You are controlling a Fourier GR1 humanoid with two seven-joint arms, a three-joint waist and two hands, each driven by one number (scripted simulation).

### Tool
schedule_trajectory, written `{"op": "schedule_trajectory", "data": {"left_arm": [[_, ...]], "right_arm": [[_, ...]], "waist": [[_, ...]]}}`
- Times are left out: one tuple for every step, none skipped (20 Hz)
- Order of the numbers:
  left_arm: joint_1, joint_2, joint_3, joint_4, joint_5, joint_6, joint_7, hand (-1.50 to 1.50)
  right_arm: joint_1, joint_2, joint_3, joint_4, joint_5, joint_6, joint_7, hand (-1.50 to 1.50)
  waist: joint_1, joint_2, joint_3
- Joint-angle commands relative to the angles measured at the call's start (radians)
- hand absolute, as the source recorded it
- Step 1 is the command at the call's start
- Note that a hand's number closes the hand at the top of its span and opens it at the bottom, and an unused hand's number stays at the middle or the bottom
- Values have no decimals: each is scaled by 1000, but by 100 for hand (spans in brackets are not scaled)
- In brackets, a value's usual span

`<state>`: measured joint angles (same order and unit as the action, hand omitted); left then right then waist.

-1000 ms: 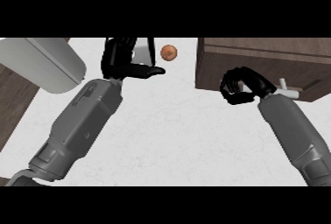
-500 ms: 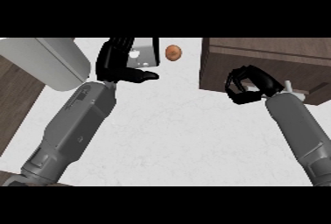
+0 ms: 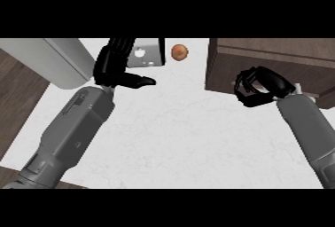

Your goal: Pick up the cup, place it into the drawer and close the drawer

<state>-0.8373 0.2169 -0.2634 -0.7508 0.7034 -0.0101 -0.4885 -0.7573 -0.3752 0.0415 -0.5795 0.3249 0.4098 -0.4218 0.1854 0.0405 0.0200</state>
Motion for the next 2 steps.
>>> {"op": "schedule_trajectory", "data": {"left_arm": [[14,12,7,-15,8,-19,-5,-150],[4,12,7,-11,8,-15,5,-150]], "right_arm": [[-169,-106,-88,28,2,-123,71,150],[-165,-112,-87,24,2,-115,64,150]], "waist": [[43,11,-17],[28,14,-16]]}}
